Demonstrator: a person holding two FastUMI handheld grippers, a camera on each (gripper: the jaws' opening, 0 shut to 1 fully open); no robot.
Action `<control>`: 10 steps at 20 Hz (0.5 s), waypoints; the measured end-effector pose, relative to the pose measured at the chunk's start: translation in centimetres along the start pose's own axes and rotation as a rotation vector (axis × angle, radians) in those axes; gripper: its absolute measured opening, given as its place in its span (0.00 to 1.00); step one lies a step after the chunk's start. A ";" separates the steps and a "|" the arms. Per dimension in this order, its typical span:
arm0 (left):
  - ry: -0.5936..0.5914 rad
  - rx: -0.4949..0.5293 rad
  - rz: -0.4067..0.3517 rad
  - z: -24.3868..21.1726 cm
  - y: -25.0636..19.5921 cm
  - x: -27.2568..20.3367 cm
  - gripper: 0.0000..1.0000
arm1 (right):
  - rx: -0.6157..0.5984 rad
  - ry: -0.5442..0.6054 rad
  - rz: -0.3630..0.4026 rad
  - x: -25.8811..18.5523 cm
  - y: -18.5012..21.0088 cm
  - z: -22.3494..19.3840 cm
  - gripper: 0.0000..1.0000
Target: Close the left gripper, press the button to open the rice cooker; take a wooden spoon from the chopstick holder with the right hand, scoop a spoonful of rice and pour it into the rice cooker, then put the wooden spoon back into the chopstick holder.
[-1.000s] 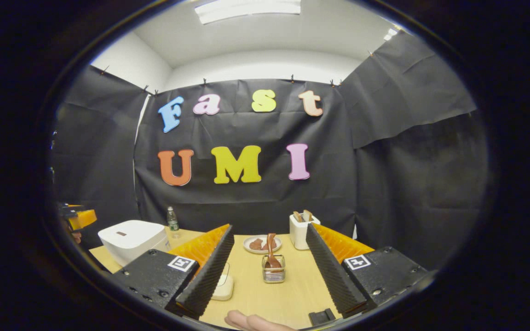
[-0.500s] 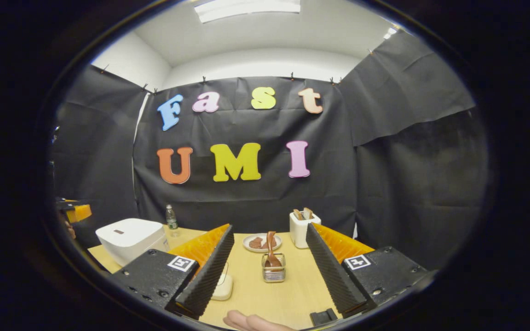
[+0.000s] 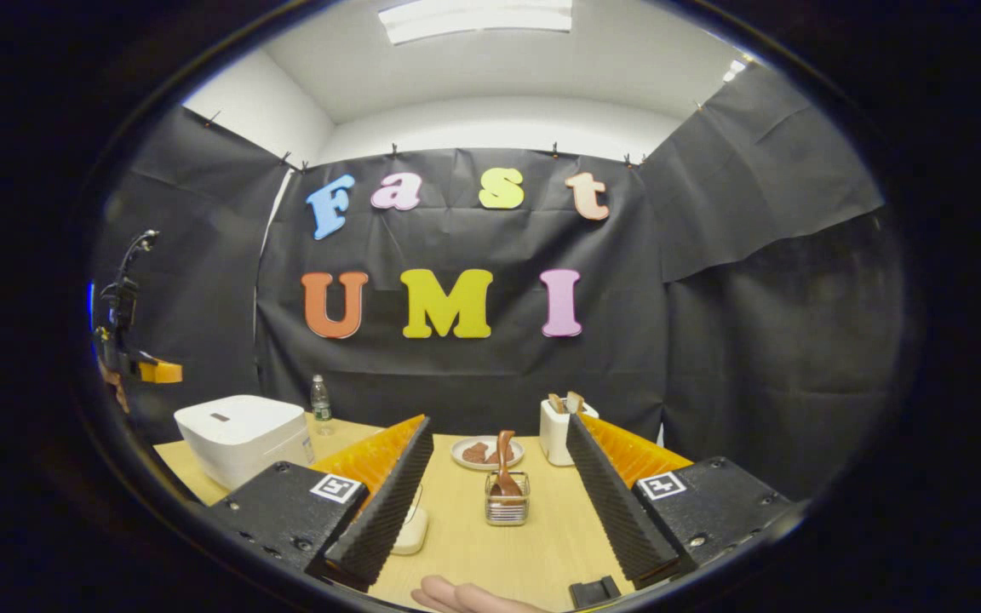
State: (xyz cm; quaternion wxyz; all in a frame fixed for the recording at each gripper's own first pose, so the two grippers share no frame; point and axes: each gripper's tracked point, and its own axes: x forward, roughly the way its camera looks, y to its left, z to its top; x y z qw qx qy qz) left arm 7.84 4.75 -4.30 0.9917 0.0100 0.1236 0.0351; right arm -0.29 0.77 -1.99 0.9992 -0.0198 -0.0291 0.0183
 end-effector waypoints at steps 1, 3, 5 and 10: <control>0.029 -0.018 -0.010 -0.4 -0.1 1.2 0.00 | -0.003 0.007 0.005 0.0 0.1 -0.3 1.00; 0.129 -0.047 -0.027 -1.9 -0.5 3.5 0.00 | 0.001 0.015 0.001 0.2 -0.2 -0.8 1.00; 0.185 -0.044 -0.011 -2.9 0.1 5.5 0.00 | 0.033 0.001 -0.014 0.2 -0.8 -0.9 0.96; 0.241 -0.028 0.005 -4.5 0.6 8.0 0.00 | 0.091 -0.017 -0.005 -0.1 -1.9 -1.5 0.96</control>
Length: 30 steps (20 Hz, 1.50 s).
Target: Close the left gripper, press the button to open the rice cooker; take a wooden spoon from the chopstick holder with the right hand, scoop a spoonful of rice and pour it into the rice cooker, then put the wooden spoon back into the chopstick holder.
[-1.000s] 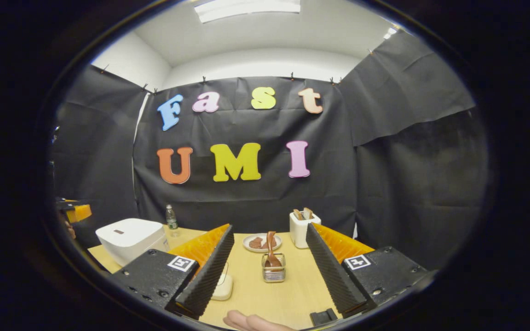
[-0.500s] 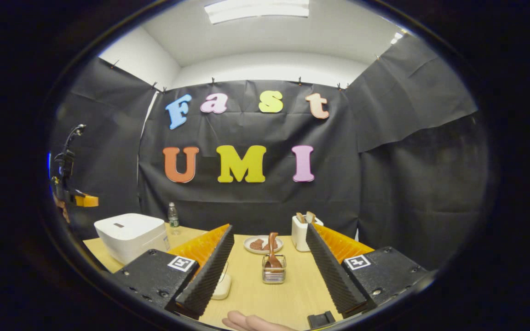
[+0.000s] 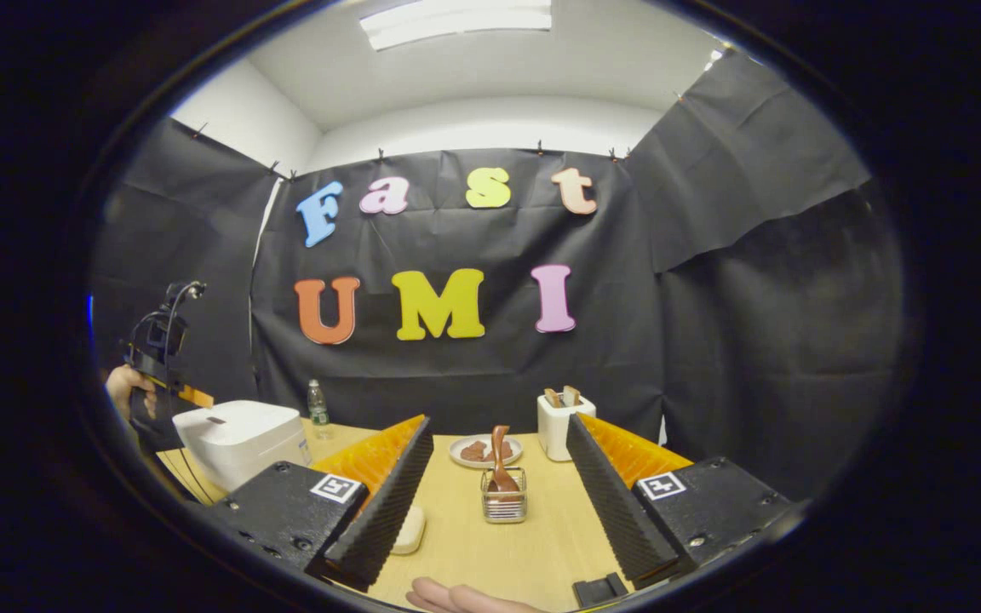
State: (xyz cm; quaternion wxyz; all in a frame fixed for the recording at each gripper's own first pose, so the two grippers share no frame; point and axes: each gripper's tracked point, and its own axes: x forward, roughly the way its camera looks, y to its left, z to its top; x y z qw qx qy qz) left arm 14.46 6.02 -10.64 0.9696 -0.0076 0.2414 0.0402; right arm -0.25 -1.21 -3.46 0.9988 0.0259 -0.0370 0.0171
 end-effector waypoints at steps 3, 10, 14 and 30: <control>0.022 0.000 -0.008 -0.9 0.1 0.9 0.00 | 0.040 -0.003 0.076 -0.5 0.7 0.1 1.00; 0.136 -0.044 -0.046 -3.5 0.0 1.7 0.00 | 0.020 -0.034 0.061 -0.9 0.3 0.8 1.00; 0.143 -0.046 -0.007 -3.2 0.2 1.7 0.00 | 0.027 -0.011 0.069 -1.1 1.0 0.3 1.00; -0.393 -0.061 -0.058 9.7 -2.3 -13.0 0.94 | -0.010 0.089 0.000 -0.1 -0.6 -2.5 1.00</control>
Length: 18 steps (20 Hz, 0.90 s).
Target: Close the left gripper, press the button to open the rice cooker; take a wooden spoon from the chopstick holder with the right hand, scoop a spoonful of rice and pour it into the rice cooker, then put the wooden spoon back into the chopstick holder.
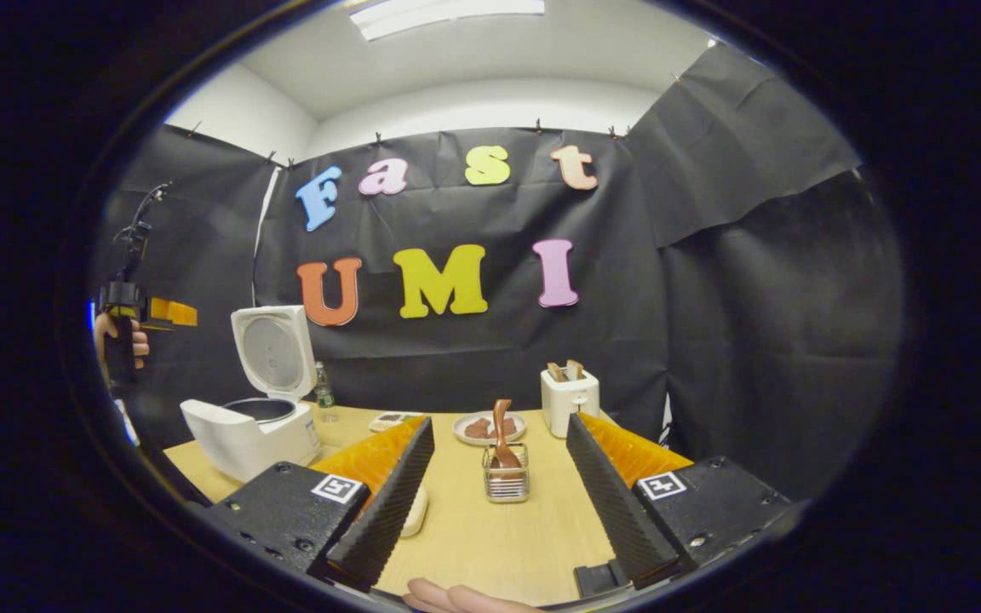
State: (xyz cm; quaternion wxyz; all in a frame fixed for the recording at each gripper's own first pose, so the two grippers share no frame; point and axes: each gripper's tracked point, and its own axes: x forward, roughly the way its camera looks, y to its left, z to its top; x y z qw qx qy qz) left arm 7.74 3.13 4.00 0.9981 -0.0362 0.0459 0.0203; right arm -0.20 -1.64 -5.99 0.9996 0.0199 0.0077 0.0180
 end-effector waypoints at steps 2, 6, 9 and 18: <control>0.007 -0.011 -0.025 -0.4 -0.7 -0.5 0.94 | -0.001 0.002 0.001 0.7 0.0 0.0 1.00; -0.015 -0.009 -0.044 -0.7 -1.1 -1.7 0.95 | 0.009 0.014 -0.015 3.5 -1.0 -0.6 1.00; -0.025 -0.008 -0.073 -1.6 -2.1 -2.4 0.95 | 0.034 0.062 -0.027 6.7 -1.7 -2.2 1.00; -0.141 -0.003 0.001 -0.8 -0.5 -2.0 0.94 | 0.054 0.250 -0.068 21.1 -3.2 -9.1 0.95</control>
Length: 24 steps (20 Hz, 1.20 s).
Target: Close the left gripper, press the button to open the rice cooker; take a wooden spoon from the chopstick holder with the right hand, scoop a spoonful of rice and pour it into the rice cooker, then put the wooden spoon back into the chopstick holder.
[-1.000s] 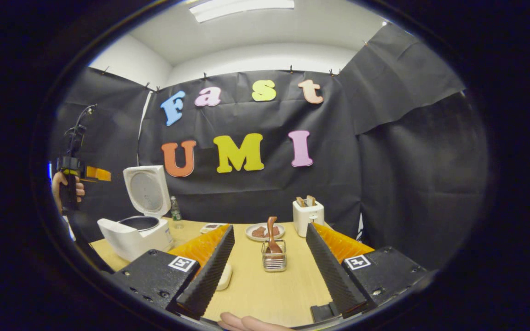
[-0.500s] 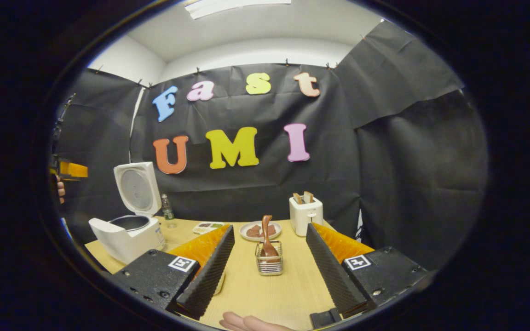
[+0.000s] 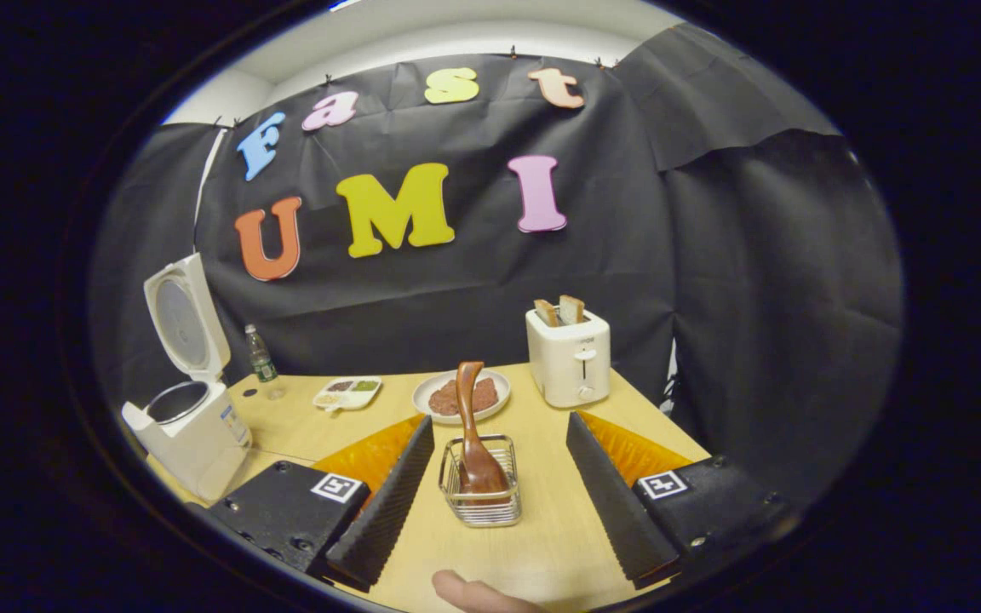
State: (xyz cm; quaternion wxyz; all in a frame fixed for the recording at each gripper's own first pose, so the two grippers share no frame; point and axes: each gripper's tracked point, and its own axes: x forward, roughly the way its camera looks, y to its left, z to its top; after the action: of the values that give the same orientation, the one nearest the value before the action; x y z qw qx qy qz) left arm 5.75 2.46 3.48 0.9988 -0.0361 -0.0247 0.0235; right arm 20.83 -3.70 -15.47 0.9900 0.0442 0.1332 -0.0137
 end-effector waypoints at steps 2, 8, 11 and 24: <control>-0.025 -0.020 0.011 0.4 0.4 0.9 0.94 | 0.002 0.041 -0.008 3.3 -0.1 -0.9 0.95; -0.006 0.026 0.037 -0.6 1.1 3.0 0.94 | -0.001 0.146 0.058 10.5 1.4 -2.8 1.00; 0.002 0.033 0.053 -1.2 1.6 3.5 0.94 | 0.012 0.222 0.068 13.3 2.0 -4.0 1.00; 0.046 0.112 -0.045 -4.8 -0.7 4.0 0.94 | -0.006 0.309 0.176 15.7 4.4 -4.4 0.66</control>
State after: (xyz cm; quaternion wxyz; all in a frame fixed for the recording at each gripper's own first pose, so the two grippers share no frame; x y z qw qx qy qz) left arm 10.03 1.62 -1.09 0.9998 0.0197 -0.0011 0.0015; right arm 35.02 0.87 -23.54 0.9552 0.0545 0.2796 0.0803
